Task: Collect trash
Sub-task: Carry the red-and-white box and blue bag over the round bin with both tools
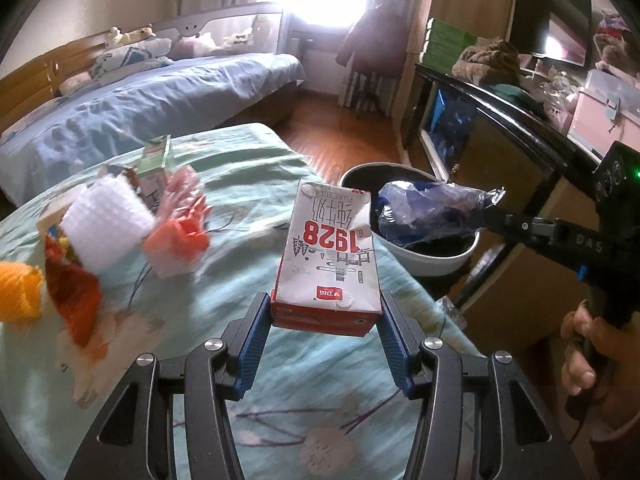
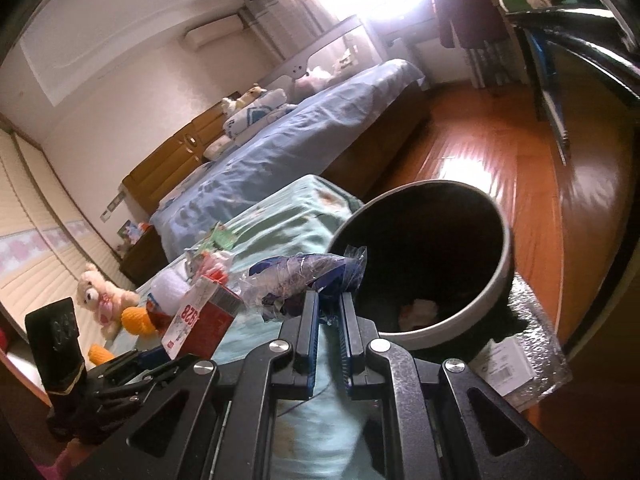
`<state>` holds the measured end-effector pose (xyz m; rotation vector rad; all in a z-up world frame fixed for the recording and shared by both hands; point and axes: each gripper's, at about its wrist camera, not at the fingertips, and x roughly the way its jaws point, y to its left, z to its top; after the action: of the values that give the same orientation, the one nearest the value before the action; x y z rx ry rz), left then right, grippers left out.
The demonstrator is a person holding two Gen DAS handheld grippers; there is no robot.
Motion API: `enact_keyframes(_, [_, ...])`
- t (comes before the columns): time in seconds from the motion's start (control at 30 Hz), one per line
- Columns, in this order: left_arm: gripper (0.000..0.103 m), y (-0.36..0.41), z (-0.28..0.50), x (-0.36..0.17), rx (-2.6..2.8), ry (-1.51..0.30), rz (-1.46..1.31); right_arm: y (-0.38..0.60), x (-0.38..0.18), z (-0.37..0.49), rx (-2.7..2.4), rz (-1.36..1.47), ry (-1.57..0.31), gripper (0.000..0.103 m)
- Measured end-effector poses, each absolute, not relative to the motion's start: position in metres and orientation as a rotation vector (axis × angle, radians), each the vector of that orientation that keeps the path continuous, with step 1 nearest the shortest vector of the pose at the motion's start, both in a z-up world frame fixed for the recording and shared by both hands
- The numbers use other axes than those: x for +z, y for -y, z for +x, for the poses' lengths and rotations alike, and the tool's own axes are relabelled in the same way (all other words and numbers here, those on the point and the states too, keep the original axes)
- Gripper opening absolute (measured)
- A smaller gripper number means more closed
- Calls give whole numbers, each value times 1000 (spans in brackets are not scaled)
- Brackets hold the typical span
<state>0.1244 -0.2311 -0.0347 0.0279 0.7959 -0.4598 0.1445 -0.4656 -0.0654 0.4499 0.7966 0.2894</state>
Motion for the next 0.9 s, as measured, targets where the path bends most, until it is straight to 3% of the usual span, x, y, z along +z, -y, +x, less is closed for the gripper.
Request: enact_keyframes(0.9, [52,296,175,-45,-534,-824,76,511,-76,166,122,444,-787,9])
